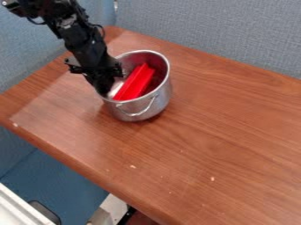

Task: Move the red object from the metal pot to the table

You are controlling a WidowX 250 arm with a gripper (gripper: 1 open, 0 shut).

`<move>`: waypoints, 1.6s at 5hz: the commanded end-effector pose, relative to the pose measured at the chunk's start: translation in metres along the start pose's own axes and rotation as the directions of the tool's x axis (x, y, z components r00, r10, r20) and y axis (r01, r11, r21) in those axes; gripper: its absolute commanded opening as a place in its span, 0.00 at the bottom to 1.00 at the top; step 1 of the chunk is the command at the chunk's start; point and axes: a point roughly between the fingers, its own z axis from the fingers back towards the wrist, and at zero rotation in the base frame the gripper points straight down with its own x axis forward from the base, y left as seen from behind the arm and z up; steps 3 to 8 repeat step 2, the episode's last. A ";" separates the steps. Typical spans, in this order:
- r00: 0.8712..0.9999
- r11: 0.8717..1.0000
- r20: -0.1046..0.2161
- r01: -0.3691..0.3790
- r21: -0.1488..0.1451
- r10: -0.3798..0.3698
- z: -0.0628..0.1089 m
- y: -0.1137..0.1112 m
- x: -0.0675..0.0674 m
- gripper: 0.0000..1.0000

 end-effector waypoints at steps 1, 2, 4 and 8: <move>0.995 0.998 -0.070 0.070 0.005 -0.069 0.005 0.011 -0.027 0.00; 0.993 0.994 -0.050 0.103 -0.017 -0.104 0.025 0.018 -0.028 0.00; 0.993 0.994 -0.050 0.103 -0.017 -0.104 0.025 0.018 -0.028 0.00; 0.993 0.994 -0.050 0.103 -0.017 -0.104 0.025 0.018 -0.028 0.00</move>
